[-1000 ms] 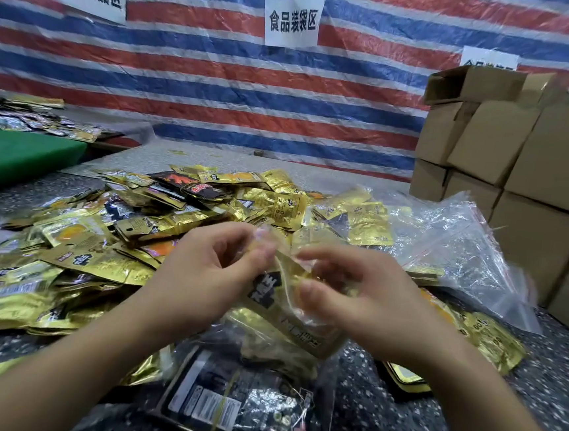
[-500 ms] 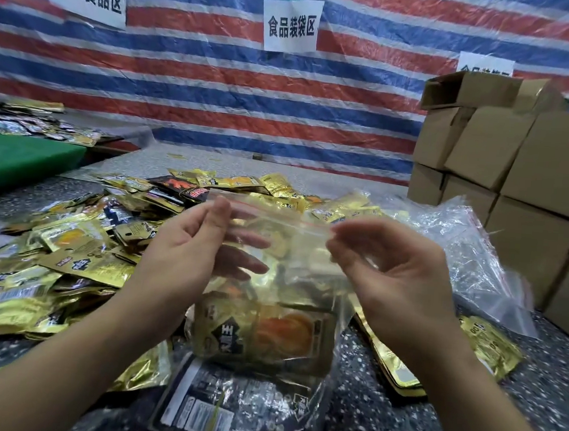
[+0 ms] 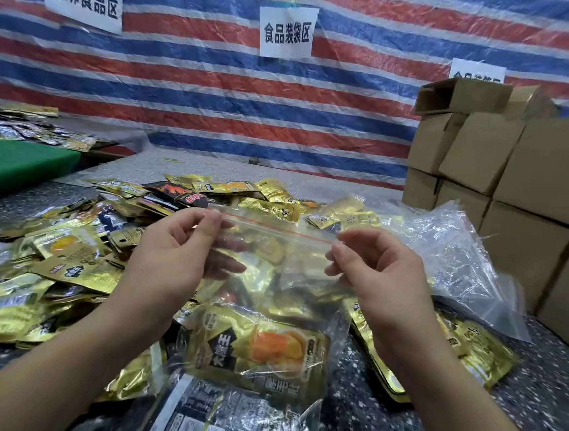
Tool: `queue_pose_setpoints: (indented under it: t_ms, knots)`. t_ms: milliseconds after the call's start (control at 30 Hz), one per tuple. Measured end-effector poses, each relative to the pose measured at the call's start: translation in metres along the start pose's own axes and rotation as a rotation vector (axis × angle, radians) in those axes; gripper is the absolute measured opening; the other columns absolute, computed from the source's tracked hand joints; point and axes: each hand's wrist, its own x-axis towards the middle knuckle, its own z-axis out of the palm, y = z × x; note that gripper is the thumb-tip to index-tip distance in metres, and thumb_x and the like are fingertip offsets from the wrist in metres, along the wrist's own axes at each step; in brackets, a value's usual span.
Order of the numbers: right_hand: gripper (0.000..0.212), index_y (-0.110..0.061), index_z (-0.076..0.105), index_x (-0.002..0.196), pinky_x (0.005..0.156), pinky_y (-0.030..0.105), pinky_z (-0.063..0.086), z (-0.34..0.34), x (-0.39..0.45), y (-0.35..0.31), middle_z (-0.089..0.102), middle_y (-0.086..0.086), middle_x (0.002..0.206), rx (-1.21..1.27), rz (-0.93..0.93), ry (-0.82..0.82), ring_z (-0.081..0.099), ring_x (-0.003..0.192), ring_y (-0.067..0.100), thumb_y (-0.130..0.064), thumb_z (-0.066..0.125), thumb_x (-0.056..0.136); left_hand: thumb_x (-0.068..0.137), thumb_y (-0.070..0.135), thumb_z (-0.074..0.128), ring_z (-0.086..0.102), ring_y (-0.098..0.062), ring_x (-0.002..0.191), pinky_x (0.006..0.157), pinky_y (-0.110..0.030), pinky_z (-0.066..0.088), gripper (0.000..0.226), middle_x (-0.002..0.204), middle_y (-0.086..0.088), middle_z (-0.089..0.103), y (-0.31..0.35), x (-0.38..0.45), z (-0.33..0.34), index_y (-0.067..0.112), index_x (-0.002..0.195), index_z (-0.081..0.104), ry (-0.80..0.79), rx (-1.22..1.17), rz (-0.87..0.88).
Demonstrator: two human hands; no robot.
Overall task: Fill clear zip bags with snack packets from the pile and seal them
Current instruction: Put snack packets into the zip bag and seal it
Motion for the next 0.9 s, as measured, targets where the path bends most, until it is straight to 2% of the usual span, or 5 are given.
queue_pose_setpoints:
  t_ms: [167, 367, 567, 767, 900]
  knots:
    - [0.024, -0.026, 0.068, 0.086, 0.052, 0.021, 0.052, -0.005, 0.002, 0.003, 0.073, -0.003, 0.082, -0.129, -0.042, 0.079, 0.069, 0.064, 0.011, -0.003, 0.065, 0.093, 0.096, 0.035, 0.046, 0.073, -0.025, 0.064, 0.056, -0.029, 0.058, 0.031, 0.086, -0.012, 0.075, -0.002, 0.0, 0.002, 0.016, 0.094, 0.07, -0.074, -0.079, -0.052]
    - [0.021, -0.034, 0.057, 0.107, 0.084, -0.004, 0.033, 0.0, -0.008, -0.005, 0.058, -0.026, 0.103, -0.617, -0.313, 0.046, 0.051, 0.103, -0.015, -0.021, 0.065, 0.093, 0.099, 0.031, 0.043, 0.071, -0.025, 0.064, 0.057, -0.033, 0.058, 0.032, 0.094, -0.015, 0.073, -0.006, 0.0, 0.003, 0.01, 0.099, 0.067, -0.088, -0.051, -0.033]
    - [0.046, -0.029, 0.054, 0.134, 0.089, 0.01, 0.033, 0.024, 0.006, -0.053, 0.053, -0.021, 0.119, -0.865, -0.359, -0.251, 0.048, 0.112, -0.003, -0.046, 0.058, 0.092, 0.103, 0.023, 0.04, 0.067, -0.016, 0.058, 0.05, -0.022, 0.053, 0.031, 0.075, 0.0, 0.072, 0.006, 0.001, 0.002, 0.011, 0.094, 0.067, -0.101, -0.057, 0.062]
    - [0.033, -0.019, 0.068, 0.087, 0.069, 0.041, 0.055, 0.06, 0.038, -0.083, 0.07, 0.001, 0.081, -1.002, -0.124, -0.608, 0.066, 0.076, 0.019, -0.046, 0.053, 0.098, 0.103, 0.021, 0.045, 0.059, -0.015, 0.052, 0.046, -0.027, 0.047, 0.029, 0.065, 0.0, 0.062, 0.011, 0.003, 0.007, 0.016, 0.084, 0.066, -0.067, 0.162, 0.239]
    - [0.024, -0.019, 0.067, 0.079, 0.058, 0.028, 0.051, 0.061, 0.05, -0.075, 0.071, 0.001, 0.075, -0.879, -0.067, -0.604, 0.068, 0.07, 0.016, -0.036, 0.062, 0.096, 0.101, 0.022, 0.05, 0.058, -0.014, 0.05, 0.049, -0.031, 0.047, 0.027, 0.063, -0.002, 0.06, 0.009, 0.01, 0.008, 0.014, 0.08, 0.064, -0.043, 0.233, 0.23]
